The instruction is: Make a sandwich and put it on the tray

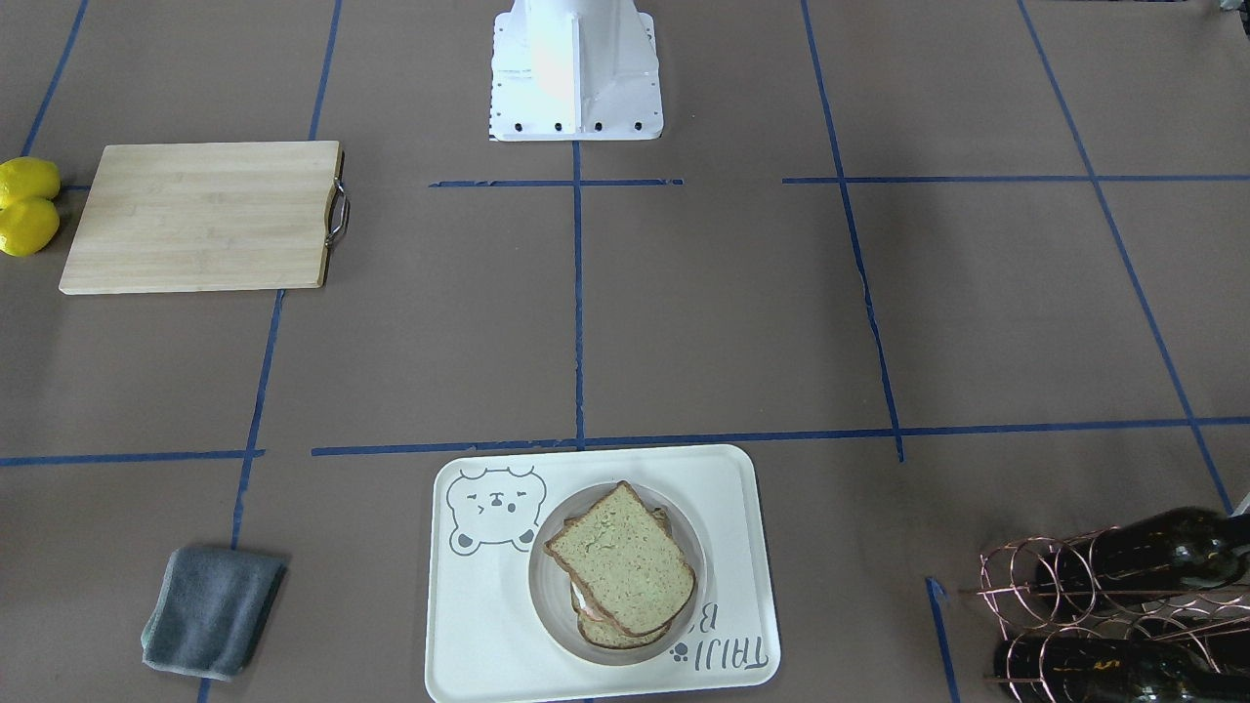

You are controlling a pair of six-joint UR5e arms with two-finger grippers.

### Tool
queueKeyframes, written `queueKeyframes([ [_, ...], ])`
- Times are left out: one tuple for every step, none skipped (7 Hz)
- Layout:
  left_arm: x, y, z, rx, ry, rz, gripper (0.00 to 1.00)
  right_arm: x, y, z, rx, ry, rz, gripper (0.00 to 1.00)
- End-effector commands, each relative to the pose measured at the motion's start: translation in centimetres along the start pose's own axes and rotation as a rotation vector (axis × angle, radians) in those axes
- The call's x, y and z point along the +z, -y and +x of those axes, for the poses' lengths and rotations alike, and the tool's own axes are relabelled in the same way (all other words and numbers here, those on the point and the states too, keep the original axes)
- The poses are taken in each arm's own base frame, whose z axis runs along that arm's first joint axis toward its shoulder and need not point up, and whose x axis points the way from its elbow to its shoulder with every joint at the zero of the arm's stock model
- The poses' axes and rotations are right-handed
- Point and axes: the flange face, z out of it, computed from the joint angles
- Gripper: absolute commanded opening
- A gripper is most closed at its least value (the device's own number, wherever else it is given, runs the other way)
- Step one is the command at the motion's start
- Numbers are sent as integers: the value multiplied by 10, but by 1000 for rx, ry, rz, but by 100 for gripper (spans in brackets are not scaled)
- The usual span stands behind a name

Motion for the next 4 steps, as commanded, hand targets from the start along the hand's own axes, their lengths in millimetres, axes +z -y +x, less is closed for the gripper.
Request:
queueKeyframes([
  [-13,2,-4,-13,8,23,100,2,0,3,5,4,-3,100],
  [-13,1,-4,-14,8,22,100,-3,5,0,-18,-1,7,100],
  [-15,-2,-2,-4,8,28,100,-3,-8,8,4,-4,7,100],
  [-18,-2,1,-2,8,30,100,-7,-3,5,-5,-6,15,100],
])
